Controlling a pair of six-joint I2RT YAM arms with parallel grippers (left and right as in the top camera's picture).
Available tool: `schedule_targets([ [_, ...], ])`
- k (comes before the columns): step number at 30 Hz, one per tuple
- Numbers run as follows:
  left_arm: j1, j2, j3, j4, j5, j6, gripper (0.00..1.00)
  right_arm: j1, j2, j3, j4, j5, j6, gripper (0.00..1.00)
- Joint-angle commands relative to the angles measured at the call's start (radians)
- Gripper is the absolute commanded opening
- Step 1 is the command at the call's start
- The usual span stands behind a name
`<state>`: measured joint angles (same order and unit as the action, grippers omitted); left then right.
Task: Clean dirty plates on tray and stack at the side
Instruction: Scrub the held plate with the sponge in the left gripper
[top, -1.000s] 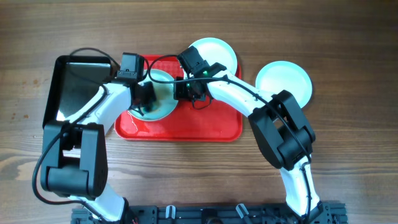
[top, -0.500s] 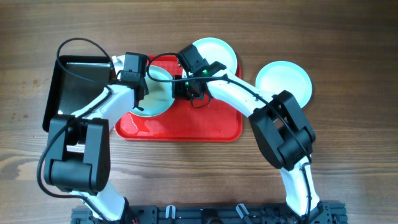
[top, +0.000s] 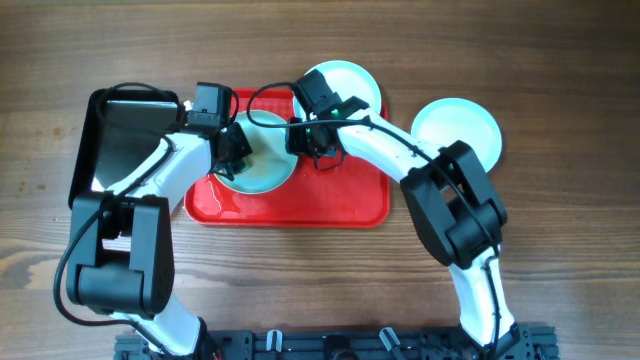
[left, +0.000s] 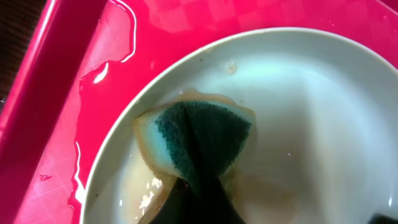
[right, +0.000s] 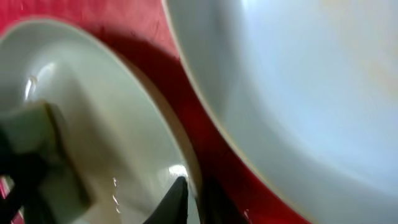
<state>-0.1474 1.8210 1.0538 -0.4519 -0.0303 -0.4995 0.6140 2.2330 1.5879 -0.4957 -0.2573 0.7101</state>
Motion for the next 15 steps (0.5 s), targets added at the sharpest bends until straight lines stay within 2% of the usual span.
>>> schedule_targets([
  [1, -0.013, 0.048, -0.042, -0.040, 0.135, -0.018, 0.04, 0.011, 0.068, -0.012, 0.018, -0.043, 0.030, 0.14],
  [12, -0.013, 0.048, -0.042, -0.048, 0.138, -0.018, 0.04, 0.011, 0.068, -0.012, 0.033, -0.048, 0.035, 0.14],
  [14, -0.013, 0.048, -0.042, -0.045, 0.138, -0.018, 0.04, 0.011, 0.068, -0.012, 0.034, -0.048, 0.034, 0.04],
  [15, -0.013, 0.048, -0.042, -0.037, 0.138, -0.011, 0.04, 0.011, 0.068, -0.012, 0.031, -0.049, 0.034, 0.04],
])
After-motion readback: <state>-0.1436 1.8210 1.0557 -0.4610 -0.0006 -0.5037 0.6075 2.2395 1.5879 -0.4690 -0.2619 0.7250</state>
